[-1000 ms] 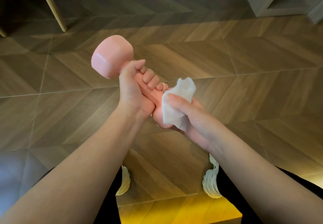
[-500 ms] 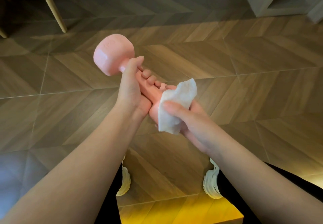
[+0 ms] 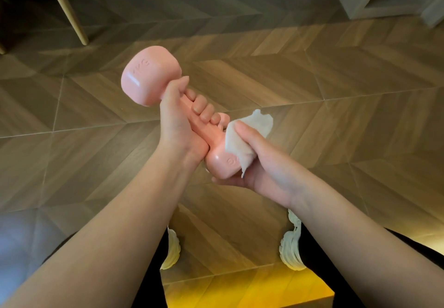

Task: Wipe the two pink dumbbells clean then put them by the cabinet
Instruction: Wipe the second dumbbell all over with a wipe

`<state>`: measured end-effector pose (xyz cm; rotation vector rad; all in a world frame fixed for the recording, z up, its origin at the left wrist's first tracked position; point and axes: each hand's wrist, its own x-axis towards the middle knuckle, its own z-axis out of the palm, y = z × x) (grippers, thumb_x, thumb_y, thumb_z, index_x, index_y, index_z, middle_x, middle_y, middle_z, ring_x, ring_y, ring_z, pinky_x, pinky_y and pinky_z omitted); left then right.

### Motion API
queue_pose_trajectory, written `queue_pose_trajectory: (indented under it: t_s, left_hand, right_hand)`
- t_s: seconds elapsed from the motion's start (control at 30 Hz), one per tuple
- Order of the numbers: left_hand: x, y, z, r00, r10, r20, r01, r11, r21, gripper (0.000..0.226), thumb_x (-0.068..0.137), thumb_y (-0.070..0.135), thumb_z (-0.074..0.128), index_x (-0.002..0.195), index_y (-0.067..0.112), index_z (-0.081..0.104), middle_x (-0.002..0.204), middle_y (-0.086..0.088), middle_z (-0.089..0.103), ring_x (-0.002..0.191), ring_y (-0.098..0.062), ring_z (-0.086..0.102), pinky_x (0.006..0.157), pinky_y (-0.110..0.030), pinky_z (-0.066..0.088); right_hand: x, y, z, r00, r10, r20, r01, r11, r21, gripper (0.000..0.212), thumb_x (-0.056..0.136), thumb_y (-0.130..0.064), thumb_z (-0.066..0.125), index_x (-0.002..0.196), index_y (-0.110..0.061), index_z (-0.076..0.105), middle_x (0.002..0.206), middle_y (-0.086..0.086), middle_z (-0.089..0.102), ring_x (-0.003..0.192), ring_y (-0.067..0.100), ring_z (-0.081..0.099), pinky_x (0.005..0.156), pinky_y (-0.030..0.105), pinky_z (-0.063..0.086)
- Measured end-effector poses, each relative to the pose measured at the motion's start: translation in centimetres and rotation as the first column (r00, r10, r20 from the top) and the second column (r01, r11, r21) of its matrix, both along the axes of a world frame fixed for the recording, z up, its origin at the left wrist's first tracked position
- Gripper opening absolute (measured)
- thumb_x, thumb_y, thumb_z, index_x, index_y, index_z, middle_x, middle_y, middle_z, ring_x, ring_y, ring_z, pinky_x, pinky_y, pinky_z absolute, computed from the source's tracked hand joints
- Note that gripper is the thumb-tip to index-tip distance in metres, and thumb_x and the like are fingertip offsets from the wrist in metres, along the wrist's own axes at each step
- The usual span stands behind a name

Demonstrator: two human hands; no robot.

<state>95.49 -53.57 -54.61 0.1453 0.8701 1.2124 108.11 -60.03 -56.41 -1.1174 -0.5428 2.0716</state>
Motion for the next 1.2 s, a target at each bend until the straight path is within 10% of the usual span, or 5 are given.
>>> queue_pose_trajectory:
  t_s: [0.57, 0.77, 0.9, 1.2]
  left_hand:
    - [-0.1, 0.8, 0.3, 0.993, 0.012, 0.115, -0.014, 1.000, 0.014, 0.037, 0.091, 0.033, 0.051, 0.061, 0.018, 0.038, 0.046, 0.006, 0.030, 0.034, -0.013, 0.034, 0.040, -0.021, 0.039]
    - [0.5, 0.4, 0.0, 0.998, 0.056, 0.002, -0.055, 0.995, -0.088, 0.033, 0.090, 0.025, 0.059, 0.064, 0.019, 0.040, 0.049, 0.006, 0.038, 0.037, -0.011, 0.040, 0.042, -0.020, 0.042]
    - [0.5, 0.7, 0.0, 0.997, 0.076, 0.018, -0.074, 0.992, -0.101, 0.035, 0.092, 0.026, 0.055, 0.065, 0.021, 0.033, 0.048, 0.007, 0.029, 0.034, -0.011, 0.030, 0.039, -0.018, 0.035]
    - [-0.2, 0.5, 0.2, 0.997, 0.073, 0.037, -0.072, 0.997, -0.035, 0.035, 0.092, 0.024, 0.051, 0.062, 0.021, 0.033, 0.045, 0.006, 0.025, 0.033, -0.013, 0.027, 0.038, -0.020, 0.034]
  right_hand:
    - [1.4, -0.1, 0.6, 0.997, -0.036, -0.065, 0.043, 0.993, 0.111, 0.042, 0.091, -0.032, 0.063, 0.130, -0.016, 0.056, 0.118, 0.006, 0.066, 0.104, 0.017, 0.064, 0.085, 0.036, 0.054]
    - [0.1, -0.8, -0.1, 0.898, -0.188, 0.397, 0.019, 0.920, 0.390, 0.061, 0.074, -0.026, 0.075, 0.130, -0.027, 0.050, 0.122, 0.003, 0.067, 0.109, 0.021, 0.068, 0.090, 0.039, 0.058]
    - [-0.6, -0.4, -0.2, 0.871, -0.328, 0.367, 0.113, 0.858, 0.500, 0.043, 0.089, -0.032, 0.057, 0.128, -0.016, 0.052, 0.124, 0.007, 0.066, 0.115, 0.019, 0.065, 0.097, 0.032, 0.053]
    - [0.7, 0.1, -0.3, 0.973, -0.074, 0.218, 0.013, 0.964, 0.267, 0.053, 0.084, -0.036, 0.064, 0.135, -0.026, 0.051, 0.130, 0.008, 0.065, 0.104, 0.012, 0.066, 0.077, 0.031, 0.054]
